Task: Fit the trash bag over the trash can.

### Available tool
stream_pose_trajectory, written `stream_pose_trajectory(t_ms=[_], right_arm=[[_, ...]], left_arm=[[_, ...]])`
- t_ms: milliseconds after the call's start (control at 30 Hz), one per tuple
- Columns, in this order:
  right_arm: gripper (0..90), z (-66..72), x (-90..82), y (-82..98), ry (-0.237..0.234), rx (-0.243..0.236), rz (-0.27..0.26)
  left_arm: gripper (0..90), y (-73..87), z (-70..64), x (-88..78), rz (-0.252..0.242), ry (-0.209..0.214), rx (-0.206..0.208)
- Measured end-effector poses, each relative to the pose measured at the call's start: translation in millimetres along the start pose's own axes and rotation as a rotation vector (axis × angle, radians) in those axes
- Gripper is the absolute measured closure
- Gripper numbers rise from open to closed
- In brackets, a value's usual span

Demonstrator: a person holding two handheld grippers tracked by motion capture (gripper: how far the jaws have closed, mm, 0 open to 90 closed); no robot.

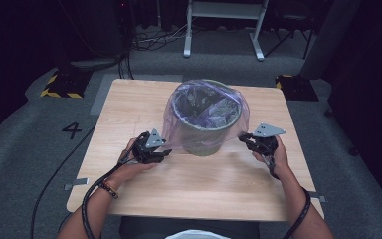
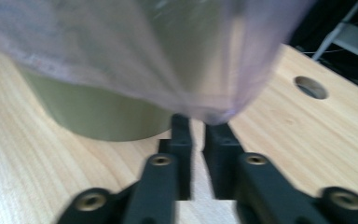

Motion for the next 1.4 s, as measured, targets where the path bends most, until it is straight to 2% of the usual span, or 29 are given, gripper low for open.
stream_pose_trajectory(t_ms=[33, 67, 100, 133, 200, 233, 267, 367, 400, 433, 467, 533, 567, 633, 667, 700, 733, 767, 867, 967, 1000, 1100, 1133, 1167, 1233, 1300, 1333, 1367, 1400], right_arm=[[73.1, -1.4, -1.8, 0.1, 0.001, 0.009, 0.000], [65.6, -4.9, -6.2, 1.1, 0.001, 0.018, 0.000], [65.6, -4.9, -6.2, 1.1, 0.001, 0.018, 0.000], [54.1, -10.3, -11.7, 3.2, 0.018, 0.043, 0.006], [46.6, -16.5, -19.2, 5.9, 0.008, 0.062, -0.001], [46.6, -16.5, -19.2, 5.9, 0.008, 0.062, -0.001], [39.2, -24.0, -28.9, 6.5, 0.022, 0.081, -0.005], [36.5, -30.0, -37.9, 4.2, 0.026, 0.086, -0.012], [36.5, -36.1, -45.3, -0.1, 0.028, 0.100, -0.028], [36.5, -36.1, -45.3, -0.1, 0.028, 0.100, -0.028], [37.3, -43.2, -53.5, -8.1, 0.045, 0.114, -0.058], [39.3, -51.0, -60.6, -18.1, 0.065, 0.139, -0.096], [39.3, -51.0, -60.6, -18.1, 0.065, 0.139, -0.096], [40.4, -58.4, -65.4, -31.3, 0.079, 0.177, -0.144], [40.9, -62.1, -66.1, -43.2, 0.094, 0.182, -0.164], [40.9, -62.1, -66.1, -43.2, 0.094, 0.182, -0.164], [41.0, -64.5, -65.0, -56.9, 0.096, 0.182, -0.190], [41.0, -64.5, -65.0, -56.9, 0.096, 0.182, -0.190], [40.5, -67.0, -56.0, -80.5, 0.073, 0.190, -0.235], [39.6, -65.9, -48.1, -90.7, 0.045, 0.181, -0.236], [38.7, -64.6, -37.9, -99.4, 0.016, 0.178, -0.231], [38.7, -63.0, -27.6, -107.1, 0.001, 0.173, -0.218], [39.4, -60.9, -18.6, -114.0, -0.033, 0.166, -0.207], [39.4, -60.9, -18.6, -114.0, -0.033, 0.166, -0.207], [42.2, -59.4, -7.2, -122.4, -0.019, 0.124, -0.154], [42.2, -59.4, -5.0, -124.5, -0.022, 0.121, -0.149], [48.6, -57.9, -4.1, -128.3, -0.035, 0.116, -0.151], [48.6, -57.9, -4.1, -128.3, -0.035, 0.116, -0.151], [53.5, -55.0, -2.6, -130.9, -0.019, 0.078, -0.118]], left_arm=[[39.1, 1.3, 1.6, -2.4, -0.006, 0.008, -0.011], [30.9, 6.2, 7.3, -10.2, -0.020, 0.015, -0.043], [28.1, 6.2, 7.3, -10.2, -0.020, 0.015, -0.043], [23.8, 12.3, 13.9, -19.1, -0.032, 0.034, -0.078], [20.0, 17.8, 20.0, -30.2, -0.057, 0.023, -0.101], [19.2, 17.8, 20.0, -30.2, -0.057, 0.023, -0.101], [18.6, 19.4, 28.5, -42.4, -0.093, 0.018, -0.135], [19.4, 15.0, 38.1, -53.3, -0.128, -0.008, -0.157], [19.9, 4.8, 47.0, -62.3, -0.163, -0.033, -0.149], [21.7, 4.8, 47.0, -62.3, -0.163, -0.033, -0.149], [24.9, -8.8, 55.2, -67.7, -0.203, -0.052, -0.149], [26.9, -24.2, 63.7, -69.6, -0.236, -0.073, -0.149], [27.7, -24.2, 63.7, -69.6, -0.236, -0.073, -0.149], [28.5, -39.9, 71.3, -68.1, -0.272, -0.070, -0.154], [28.7, -54.6, 77.4, -64.4, -0.293, -0.069, -0.156], [28.7, -54.6, 77.4, -64.4, -0.293, -0.069, -0.156], [28.8, -67.2, 82.3, -57.5, -0.317, -0.054, -0.173], [28.8, -67.2, 82.3, -57.5, -0.317, -0.054, -0.173], [27.0, -88.8, 87.8, -41.0, -0.346, -0.033, -0.194], [27.2, -98.3, 90.2, -32.3, -0.344, -0.018, -0.199], [28.1, -105.5, 94.4, -24.9, -0.344, -0.005, -0.212], [31.2, -111.5, 97.3, -18.7, -0.334, -0.016, -0.217], [32.6, -116.3, 100.6, -14.2, -0.328, -0.013, -0.221], [34.3, -116.3, 100.6, -14.2, -0.328, -0.013, -0.221], [42.8, -120.6, 103.3, -10.1, -0.321, -0.002, -0.217], [46.8, -124.9, 105.9, -6.1, -0.314, 0.005, -0.214], [49.8, -128.4, 107.4, -2.4, -0.310, 0.014, -0.208], [51.6, -128.4, 107.4, -2.4, -0.310, 0.014, -0.208], [54.9, -130.6, 108.3, 1.7, -0.305, 0.030, -0.199]])
Point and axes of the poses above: each handheld gripper's, and its own axes: x roughly forward along the jaws, y roughly out of its underside, z roughly to its left, the point moved 1 cm from there along x, roughly forward along the jaws, and after that the axes turned 2 degrees about -z, right-handed, at the moved point
